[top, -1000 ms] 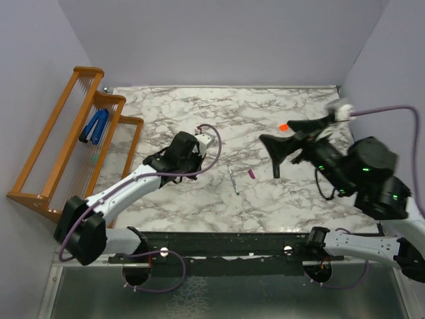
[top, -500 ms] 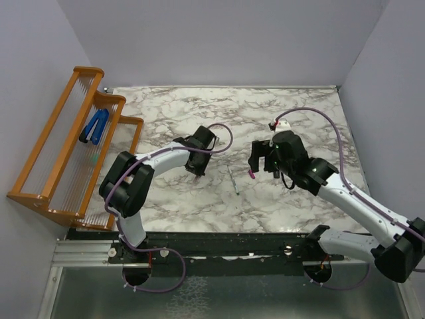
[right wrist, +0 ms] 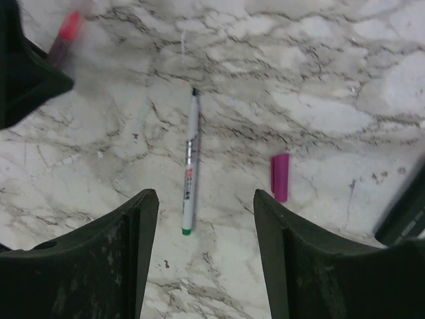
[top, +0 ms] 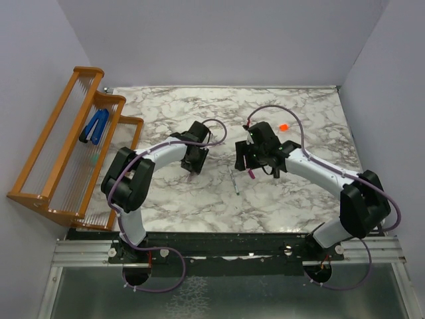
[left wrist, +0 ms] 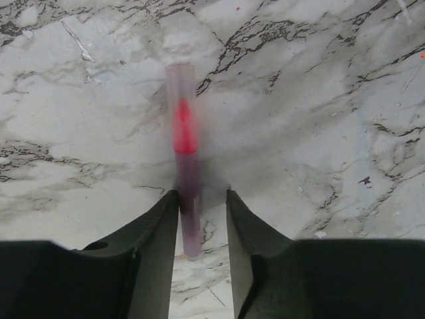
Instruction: Insert the pens into the pen caps
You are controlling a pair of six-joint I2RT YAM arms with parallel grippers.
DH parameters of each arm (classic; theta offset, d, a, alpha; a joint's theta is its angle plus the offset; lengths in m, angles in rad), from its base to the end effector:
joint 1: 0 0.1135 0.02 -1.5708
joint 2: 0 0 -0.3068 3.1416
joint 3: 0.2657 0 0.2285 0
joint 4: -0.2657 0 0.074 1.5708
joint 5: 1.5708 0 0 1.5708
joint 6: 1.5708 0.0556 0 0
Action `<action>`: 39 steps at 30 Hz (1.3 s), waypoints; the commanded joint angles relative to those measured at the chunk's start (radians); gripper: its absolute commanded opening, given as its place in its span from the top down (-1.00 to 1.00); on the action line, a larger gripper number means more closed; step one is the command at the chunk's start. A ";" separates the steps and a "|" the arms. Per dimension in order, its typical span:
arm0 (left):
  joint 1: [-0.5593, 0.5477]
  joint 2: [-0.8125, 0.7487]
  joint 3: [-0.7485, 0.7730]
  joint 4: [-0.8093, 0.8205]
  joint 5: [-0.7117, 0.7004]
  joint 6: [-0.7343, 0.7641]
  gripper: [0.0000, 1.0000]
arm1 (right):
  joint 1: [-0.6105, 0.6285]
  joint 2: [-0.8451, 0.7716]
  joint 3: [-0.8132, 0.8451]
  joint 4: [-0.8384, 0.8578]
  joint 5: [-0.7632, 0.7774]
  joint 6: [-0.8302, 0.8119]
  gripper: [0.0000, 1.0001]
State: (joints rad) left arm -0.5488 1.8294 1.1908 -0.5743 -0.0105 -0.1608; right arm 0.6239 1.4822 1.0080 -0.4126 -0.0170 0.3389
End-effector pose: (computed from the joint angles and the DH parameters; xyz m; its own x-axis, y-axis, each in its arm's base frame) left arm 0.3046 -0.1856 0.2055 -0.8718 0.3454 -0.3474 0.3839 0.9222 -0.0464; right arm 0.2415 0.1750 0.2714 -0.7903 -0.1593 -0.5916 -0.3500 0.9099 0.2225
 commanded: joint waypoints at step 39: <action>0.089 -0.673 -0.124 0.095 0.337 0.038 -0.47 | 0.065 0.443 0.227 -0.049 -0.048 -0.079 0.99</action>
State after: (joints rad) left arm -0.4629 1.2114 1.1488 -0.5388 0.1864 -0.1078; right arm 0.6861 1.8854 1.2236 -0.4500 -0.0746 0.2687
